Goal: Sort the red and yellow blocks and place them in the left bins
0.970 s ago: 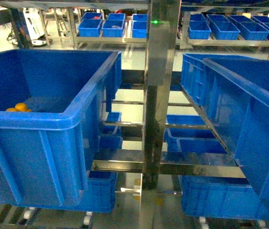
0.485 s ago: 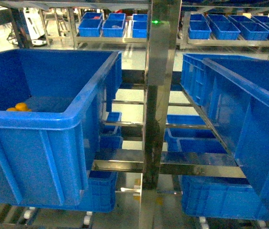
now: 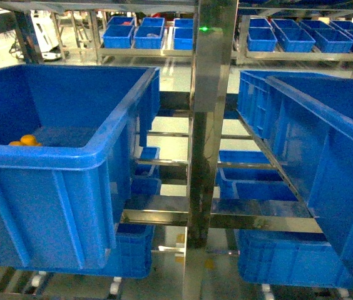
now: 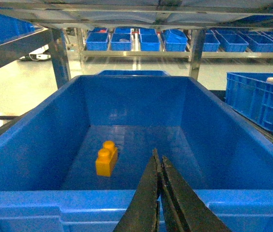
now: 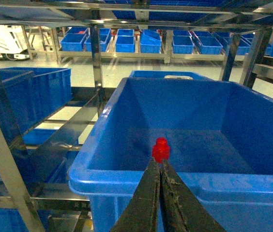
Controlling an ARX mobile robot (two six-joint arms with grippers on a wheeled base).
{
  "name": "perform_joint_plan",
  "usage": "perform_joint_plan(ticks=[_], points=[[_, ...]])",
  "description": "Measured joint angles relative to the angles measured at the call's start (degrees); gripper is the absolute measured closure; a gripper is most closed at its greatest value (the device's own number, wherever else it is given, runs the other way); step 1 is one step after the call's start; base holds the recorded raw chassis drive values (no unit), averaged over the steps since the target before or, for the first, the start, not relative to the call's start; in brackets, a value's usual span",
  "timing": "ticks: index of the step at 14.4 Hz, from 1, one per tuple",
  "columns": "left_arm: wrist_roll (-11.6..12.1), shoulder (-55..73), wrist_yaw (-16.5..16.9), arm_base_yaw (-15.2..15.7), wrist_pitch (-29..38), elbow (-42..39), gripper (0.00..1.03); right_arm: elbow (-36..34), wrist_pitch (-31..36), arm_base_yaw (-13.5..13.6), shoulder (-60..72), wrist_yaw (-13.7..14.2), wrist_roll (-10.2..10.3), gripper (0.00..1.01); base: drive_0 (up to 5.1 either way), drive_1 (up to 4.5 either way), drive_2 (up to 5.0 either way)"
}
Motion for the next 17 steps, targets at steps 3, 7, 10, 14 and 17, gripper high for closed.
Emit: perform_joint_plan(ticks=[3,7,10,14,17], points=[[0.0,-5.4,0.0,0.0,-2.0,-3.7,1.01,-2.4,-4.0,0.0,-6.1,0.0,0.0,0.99,0.0,0.0,0.0],[0.0,-12.9,0.0,-0.1,-6.1,-7.0,1.01,-5.0,-7.1,0.0,-12.5,0.0,0.0,0.99,0.0,0.0,0.0],[0.0,-18.3,0.0,0.0,-10.0,-8.2,1.01,-5.0,-12.9,0.0,-19.1,0.0,0.0,0.99,0.0,0.0,0.0],[0.0,-24.3,0.0,0.0,-13.5,-9.5,1.01,-5.0,-19.1,0.0,-25.2,0.0,0.0,0.99,0.0,0.0,0.0],[0.0,-28.2,0.0,0.0,-17.6,-9.5,1.01,-5.0,-22.5,0.0,-28.7,0.0,0.0,0.99,0.0,0.0,0.0]])
